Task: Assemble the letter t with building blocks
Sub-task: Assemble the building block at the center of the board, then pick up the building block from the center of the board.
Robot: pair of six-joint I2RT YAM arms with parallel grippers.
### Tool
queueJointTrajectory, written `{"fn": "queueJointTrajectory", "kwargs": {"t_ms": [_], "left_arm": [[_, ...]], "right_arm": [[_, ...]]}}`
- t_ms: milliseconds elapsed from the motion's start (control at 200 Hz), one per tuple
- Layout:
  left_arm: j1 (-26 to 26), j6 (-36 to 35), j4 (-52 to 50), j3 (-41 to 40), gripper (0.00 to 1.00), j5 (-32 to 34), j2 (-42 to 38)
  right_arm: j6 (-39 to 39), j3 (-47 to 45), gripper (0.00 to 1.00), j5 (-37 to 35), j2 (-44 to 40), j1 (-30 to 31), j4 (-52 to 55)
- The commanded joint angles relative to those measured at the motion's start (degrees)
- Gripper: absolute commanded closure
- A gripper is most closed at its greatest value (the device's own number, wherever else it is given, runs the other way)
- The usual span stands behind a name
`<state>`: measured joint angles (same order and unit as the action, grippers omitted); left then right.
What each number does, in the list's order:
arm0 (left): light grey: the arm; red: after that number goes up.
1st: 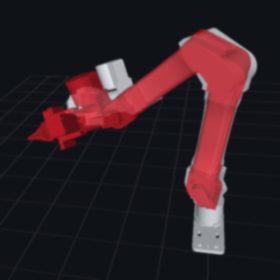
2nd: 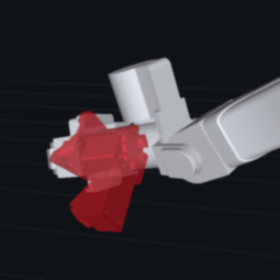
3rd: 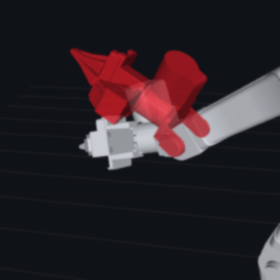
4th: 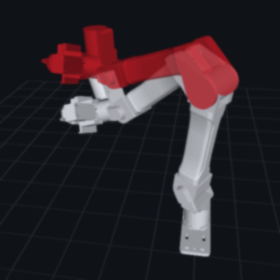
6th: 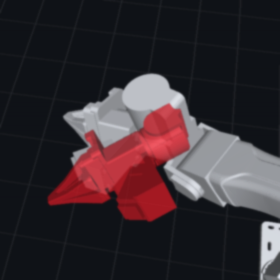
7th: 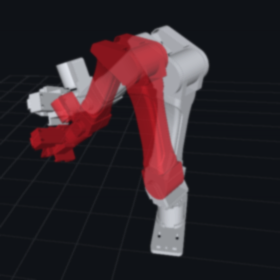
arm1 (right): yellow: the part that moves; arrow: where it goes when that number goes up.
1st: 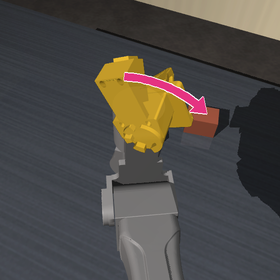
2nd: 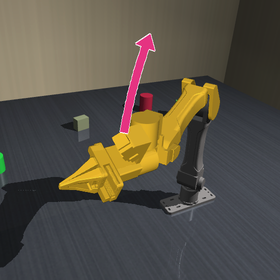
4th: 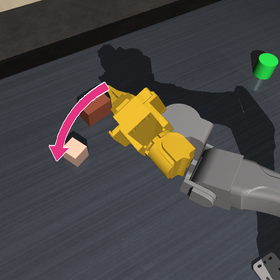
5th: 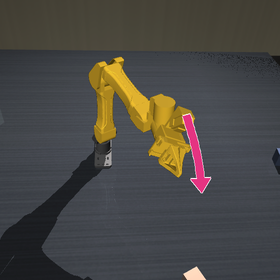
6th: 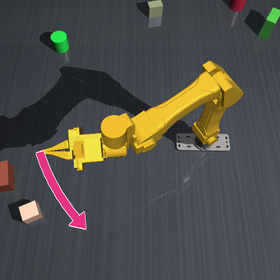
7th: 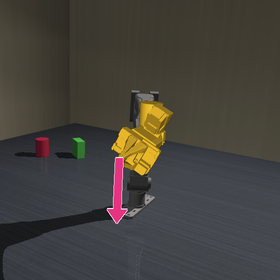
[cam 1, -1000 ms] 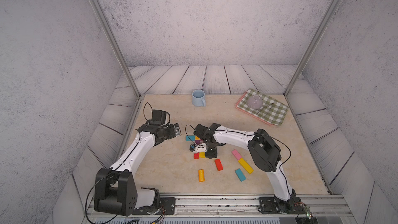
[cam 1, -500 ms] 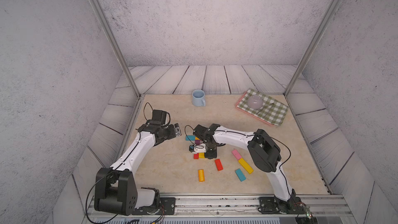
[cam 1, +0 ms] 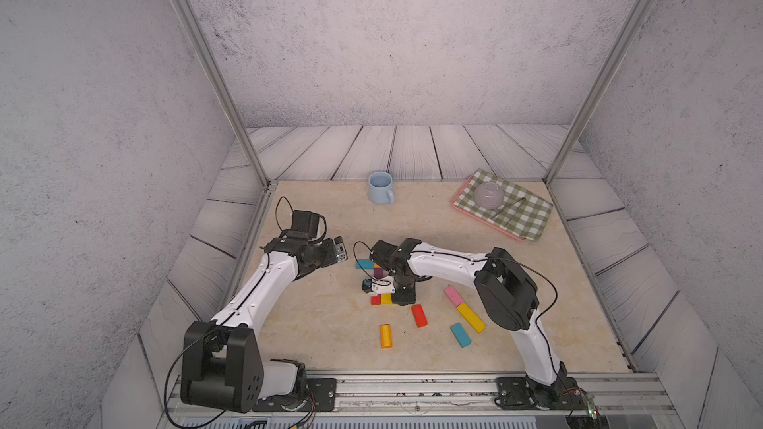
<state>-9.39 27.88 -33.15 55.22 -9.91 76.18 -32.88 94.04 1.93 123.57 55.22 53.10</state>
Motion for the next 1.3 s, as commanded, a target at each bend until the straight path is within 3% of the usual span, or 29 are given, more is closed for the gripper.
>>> {"fn": "queueJointTrajectory", "kwargs": {"t_ms": [0, 90, 155, 300, 425, 490, 550, 741, 906, 941, 1101, 1211, 1296], "left_arm": [[0.51, -0.46, -0.77, 0.86, 0.01, -0.24, 0.9], [0.47, -0.55, -0.78, 0.84, 0.01, -0.23, 0.97], [0.51, -0.55, -0.79, 0.83, 0.01, -0.27, 1.05], [0.51, -1.91, -0.87, 1.16, 0.0, -1.13, 1.08], [0.51, -5.24, -1.7, 1.33, 0.01, -0.78, -0.49], [0.51, -5.73, -0.34, 0.16, 0.01, -1.9, -2.19], [0.42, -5.9, 1.22, -0.91, 0.01, -2.82, -3.66], [0.17, -6.15, 3.2, -1.95, 0.01, -6.28, -4.64], [-1.61, -6.87, 3.11, -1.86, 0.01, -6.58, -4.37], [-2.32, -7.11, 2.87, -1.67, 0.0, -6.08, -4.37], [-6.33, -8.17, 2.03, -0.89, 0.01, -3.51, -4.28], [-7.38, -8.28, 1.89, -0.64, 0.01, -3.54, -3.98], [-7.49, -8.11, 1.77, -0.55, 0.01, -3.71, -4.02]], "right_arm": [[0.82, -1.26, 0.59, 0.35, 1.59, 0.43, 0.97], [1.37, -1.3, 0.39, 0.35, 1.51, 0.41, 0.67], [1.8, -1.42, 0.31, 0.44, 1.01, 0.42, 0.06], [3.65, -2.12, 0.25, 0.49, -2.28, 0.33, -1.52], [8.03, -4.37, 0.19, -0.37, -10.21, -0.06, -4.89], [12.48, -6.64, 0.13, -2.45, -15.43, -0.28, -8.48], [16.58, -8.86, 0.0, -4.71, -19.86, -0.37, -11.45], [33.53, -20.34, 0.01, -15.21, -32.68, -1.32, -22.79], [48.96, -29.98, 0.01, -15.08, -40.27, -1.68, -27.54], [50.86, -30.65, 0.0, -14.16, -40.23, -1.57, -26.67], [59.46, -28.29, 0.14, -12.57, -33.31, -1.69, -15.78], [59.05, -26.5, 0.27, -7.51, -27.04, -1.4, -12.4], [59.52, -27.44, 0.28, -6.4, -25.77, -1.13, -13.11]]}}
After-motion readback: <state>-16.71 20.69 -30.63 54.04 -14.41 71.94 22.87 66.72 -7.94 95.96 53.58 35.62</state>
